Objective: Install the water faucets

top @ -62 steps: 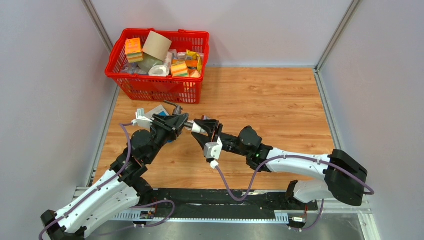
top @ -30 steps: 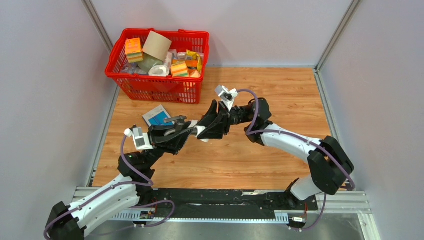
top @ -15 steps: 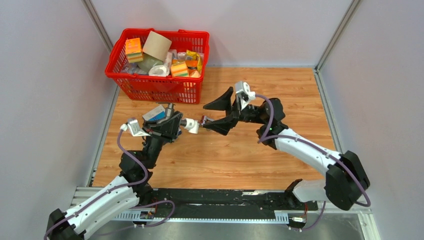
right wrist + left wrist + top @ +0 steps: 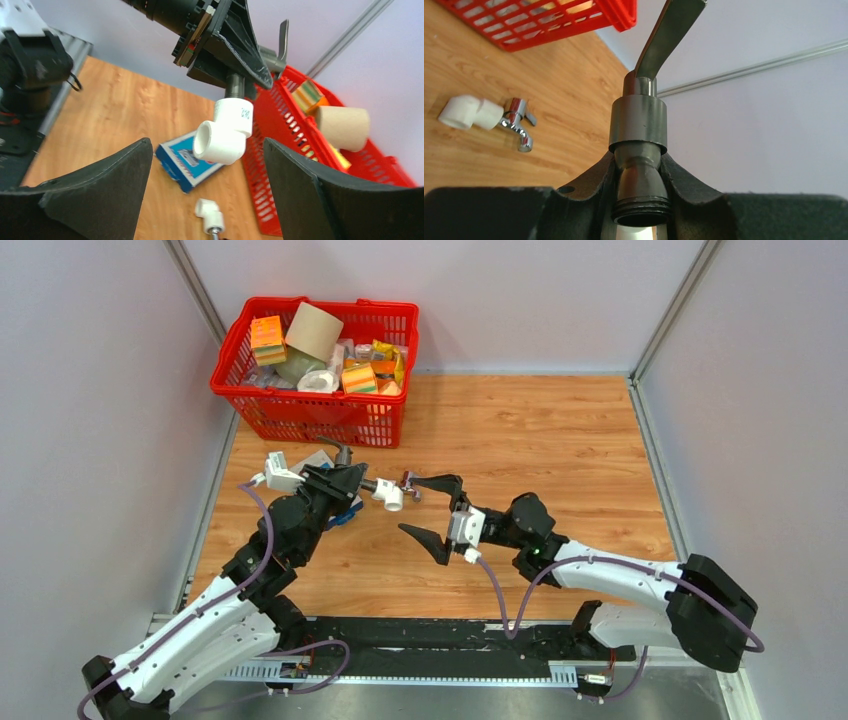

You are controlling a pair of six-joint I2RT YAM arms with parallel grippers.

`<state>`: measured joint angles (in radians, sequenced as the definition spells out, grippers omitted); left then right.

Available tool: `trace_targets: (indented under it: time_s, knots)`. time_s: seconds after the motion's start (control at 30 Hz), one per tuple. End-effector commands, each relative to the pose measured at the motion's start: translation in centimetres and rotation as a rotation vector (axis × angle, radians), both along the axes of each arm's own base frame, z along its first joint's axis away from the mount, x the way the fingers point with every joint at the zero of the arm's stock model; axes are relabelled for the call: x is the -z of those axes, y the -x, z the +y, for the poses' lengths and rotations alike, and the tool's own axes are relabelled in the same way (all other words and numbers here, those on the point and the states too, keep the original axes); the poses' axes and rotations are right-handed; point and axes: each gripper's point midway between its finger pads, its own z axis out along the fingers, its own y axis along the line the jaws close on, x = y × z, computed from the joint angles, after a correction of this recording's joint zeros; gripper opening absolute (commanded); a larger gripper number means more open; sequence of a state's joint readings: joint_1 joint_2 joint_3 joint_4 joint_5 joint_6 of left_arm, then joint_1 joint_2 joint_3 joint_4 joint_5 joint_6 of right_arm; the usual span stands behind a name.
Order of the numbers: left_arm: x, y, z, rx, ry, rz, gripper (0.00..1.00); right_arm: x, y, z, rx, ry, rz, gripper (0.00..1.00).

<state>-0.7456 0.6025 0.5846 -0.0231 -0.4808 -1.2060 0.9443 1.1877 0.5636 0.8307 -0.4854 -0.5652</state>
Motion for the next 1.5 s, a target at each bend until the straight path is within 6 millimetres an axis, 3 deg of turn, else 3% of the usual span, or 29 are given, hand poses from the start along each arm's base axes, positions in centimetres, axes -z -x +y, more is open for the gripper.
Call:
trace_targets:
  time_s: [0.0, 0.47, 0.77, 0.97, 1.2, 1.47]
  knots:
    - [-2.6, 0.3, -0.2, 0.013, 0.118, 0.011, 0.0, -2.5, -0.9, -1.1, 0.161, -0.082, -0.254, 0.88]
    - [-2.7, 0.4, -1.4, 0.058, 0.179, 0.042, 0.0, 0.7, -0.1, 1.5, 0.167, 0.064, -0.358, 0.88]
    - [-3.2, 0.8, -2.6, 0.12, 0.212, 0.041, 0.0, 1.2, -2.0, 2.1, 0.271, 0.067, -0.414, 0.84]
    - [-3.3, 1.0, -3.4, 0.161, 0.216, 0.049, 0.0, 1.1, -2.8, 2.2, 0.315, 0.029, -0.424, 0.77]
    - [-4.1, 1.2, -4.0, 0.196, 0.234, 0.027, 0.0, 0.5, -3.0, 2.2, 0.333, -0.01, -0.424, 0.58]
    - [-4.3, 1.5, -4.0, 0.216, 0.2, -0.039, 0.0, 0.0, -1.9, 2.9, 0.23, -0.017, -0.301, 0.15]
